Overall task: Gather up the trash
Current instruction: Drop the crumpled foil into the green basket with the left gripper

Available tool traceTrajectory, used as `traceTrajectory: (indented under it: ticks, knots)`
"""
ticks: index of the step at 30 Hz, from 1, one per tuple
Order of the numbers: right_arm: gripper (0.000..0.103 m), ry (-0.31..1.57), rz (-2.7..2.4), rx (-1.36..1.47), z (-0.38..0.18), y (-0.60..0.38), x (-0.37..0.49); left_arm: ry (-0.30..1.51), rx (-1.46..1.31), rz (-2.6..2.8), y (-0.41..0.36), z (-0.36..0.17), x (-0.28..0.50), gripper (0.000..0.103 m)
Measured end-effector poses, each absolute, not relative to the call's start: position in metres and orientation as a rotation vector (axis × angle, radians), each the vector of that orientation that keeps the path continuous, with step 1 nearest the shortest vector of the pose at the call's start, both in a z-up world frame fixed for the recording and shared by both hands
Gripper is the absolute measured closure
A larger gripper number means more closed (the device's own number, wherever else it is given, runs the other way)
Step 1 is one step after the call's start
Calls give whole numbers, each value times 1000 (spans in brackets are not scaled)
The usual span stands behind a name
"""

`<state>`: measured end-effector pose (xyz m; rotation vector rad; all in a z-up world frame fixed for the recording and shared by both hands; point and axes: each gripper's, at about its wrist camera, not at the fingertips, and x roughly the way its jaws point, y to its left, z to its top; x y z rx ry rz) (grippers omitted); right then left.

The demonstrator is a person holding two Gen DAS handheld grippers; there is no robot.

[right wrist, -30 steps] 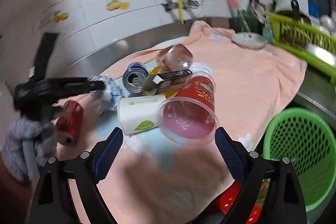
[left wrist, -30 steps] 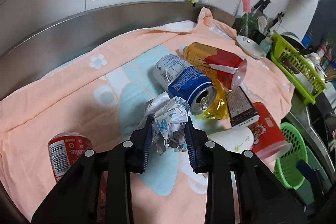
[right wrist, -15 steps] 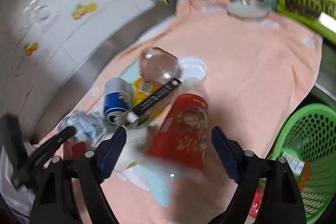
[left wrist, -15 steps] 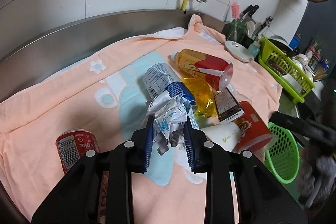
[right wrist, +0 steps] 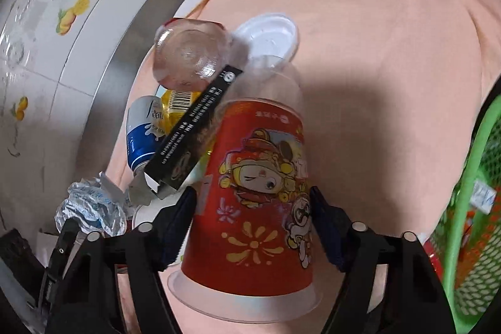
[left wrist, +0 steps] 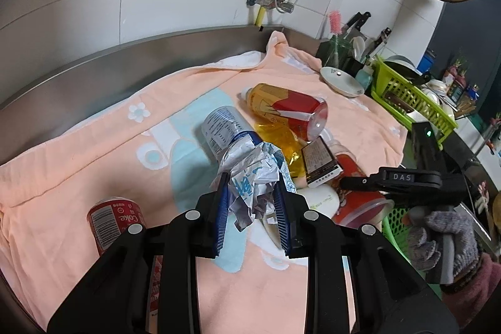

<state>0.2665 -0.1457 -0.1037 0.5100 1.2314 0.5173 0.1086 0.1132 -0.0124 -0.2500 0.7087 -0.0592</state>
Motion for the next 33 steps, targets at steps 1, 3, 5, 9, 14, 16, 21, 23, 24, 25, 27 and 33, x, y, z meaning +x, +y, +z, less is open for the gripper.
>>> traceTrajectory:
  ticks: [1, 3, 5, 9, 14, 16, 21, 23, 24, 25, 27, 33]
  knots:
    - [34, 1225, 524, 535, -104, -149, 265, 704, -246, -63, 112, -10, 107, 76]
    - [35, 1198, 537, 571, -101, -157, 259, 694, -243, -70, 109, -5, 105, 76]
    - [35, 1173, 553, 594, -97, -163, 252, 686, -241, -87, 104, 0, 104, 76]
    - [35, 1103, 565, 625, -76, -184, 237, 670, -215, -135, 83, 8, 103, 76]
    - [35, 1011, 540, 647, -52, -227, 215, 668, -197, -204, 51, 14, 107, 76]
    - [35, 978, 521, 660, -46, -249, 205, 676, -192, -247, 32, 14, 109, 76]
    - [35, 883, 418, 662, -28, -314, 171, 705, -156, -357, -23, 9, 115, 76]
    - [35, 856, 391, 670, -27, -337, 159, 721, -154, -401, -44, 5, 118, 76]
    - [35, 839, 369, 676, -25, -352, 150, 738, -153, -433, -59, 2, 121, 76]
    - [35, 827, 353, 676, -26, -361, 145, 746, -148, -451, -68, 0, 122, 76]
    - [35, 799, 312, 668, -22, -380, 132, 766, -132, -497, -93, -6, 126, 76]
    - [35, 759, 224, 677, -28, -427, 105, 834, -89, -624, -170, -24, 140, 76]
